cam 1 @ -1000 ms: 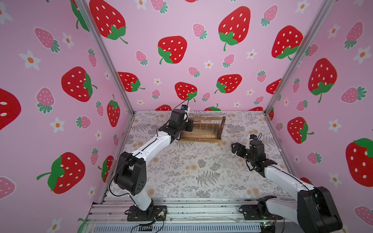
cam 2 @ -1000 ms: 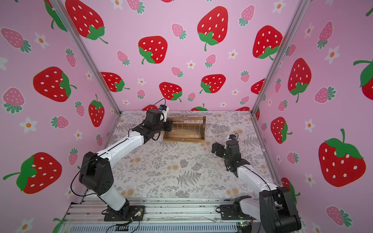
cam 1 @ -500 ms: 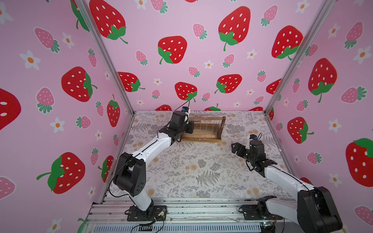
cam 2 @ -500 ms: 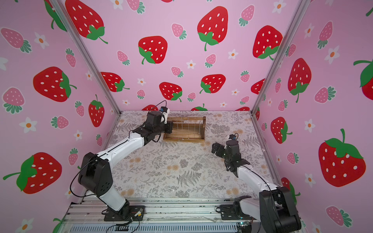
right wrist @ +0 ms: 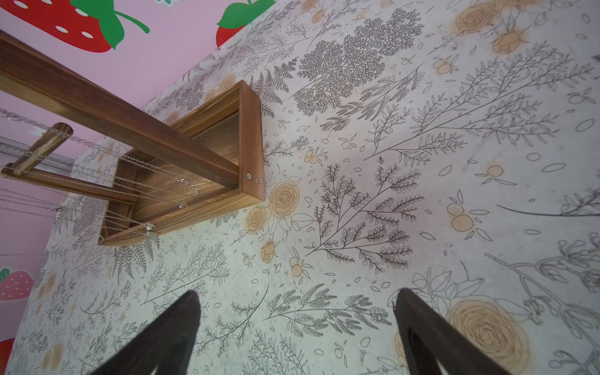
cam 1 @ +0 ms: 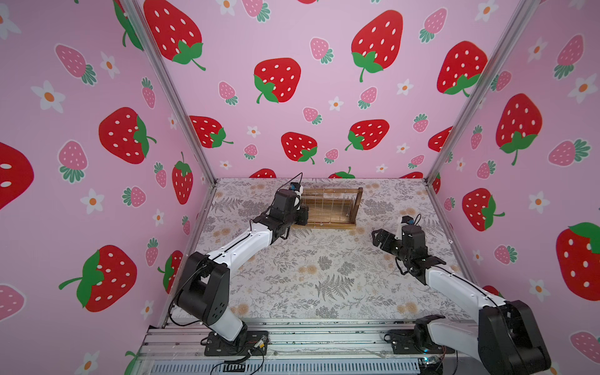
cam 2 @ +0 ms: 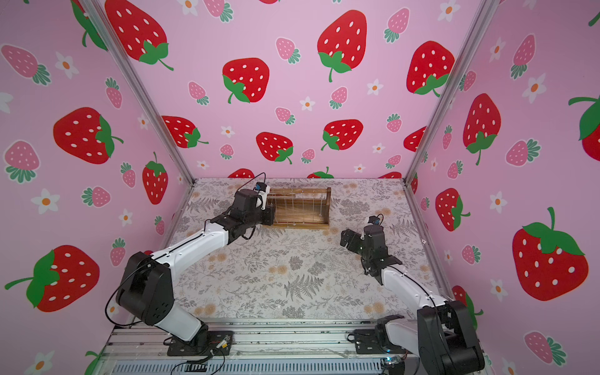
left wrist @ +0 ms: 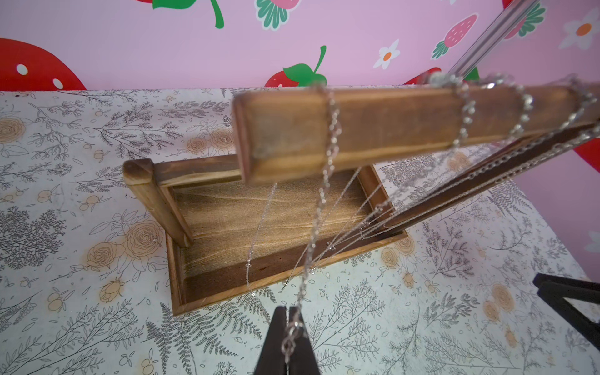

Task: Take the necklace off the jewelry display stand
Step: Take off the necklace from the stand.

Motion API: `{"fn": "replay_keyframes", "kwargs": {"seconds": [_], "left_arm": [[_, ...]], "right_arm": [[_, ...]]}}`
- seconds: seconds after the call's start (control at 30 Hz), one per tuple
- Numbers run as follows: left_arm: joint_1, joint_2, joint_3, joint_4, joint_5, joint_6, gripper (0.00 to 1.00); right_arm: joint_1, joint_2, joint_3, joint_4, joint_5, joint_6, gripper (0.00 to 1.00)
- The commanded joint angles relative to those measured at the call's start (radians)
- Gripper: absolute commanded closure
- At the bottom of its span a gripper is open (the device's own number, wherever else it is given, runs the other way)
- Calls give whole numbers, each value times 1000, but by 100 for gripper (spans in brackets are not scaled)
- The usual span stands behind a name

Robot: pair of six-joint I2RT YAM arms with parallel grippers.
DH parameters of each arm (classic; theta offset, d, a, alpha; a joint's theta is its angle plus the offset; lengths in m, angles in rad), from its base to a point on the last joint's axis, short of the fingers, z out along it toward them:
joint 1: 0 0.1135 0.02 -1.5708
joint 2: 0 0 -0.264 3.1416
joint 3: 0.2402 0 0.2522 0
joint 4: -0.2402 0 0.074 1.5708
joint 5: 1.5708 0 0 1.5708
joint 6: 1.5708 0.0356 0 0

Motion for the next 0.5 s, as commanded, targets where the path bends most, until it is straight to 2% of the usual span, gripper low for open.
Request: {"fn": "replay_keyframes", "kwargs": {"seconds": [0.0,0.07,0.1,0.23,0.33,0.47], "left_arm": [[-9,-20,-7,26,-5,-5,100],[-8,-23,-5,25,-7,-3,96],[-8,-25,-2,24,-9,1,86],[-6,-41,14,14,-34,17,57],[3,-49,40,-4,-40,40,50],[33,-49,86,-29,-19,63,51]], "right_arm": [[-1,-6,22,-19,-1,5,5],[-2,-6,24,-21,-1,5,5],[-2,-6,23,-21,-1,5,5],[-2,-7,22,-21,-1,5,5],[-2,-4,24,-21,-3,7,5],[-2,-2,25,-21,-11,8,5]]}}
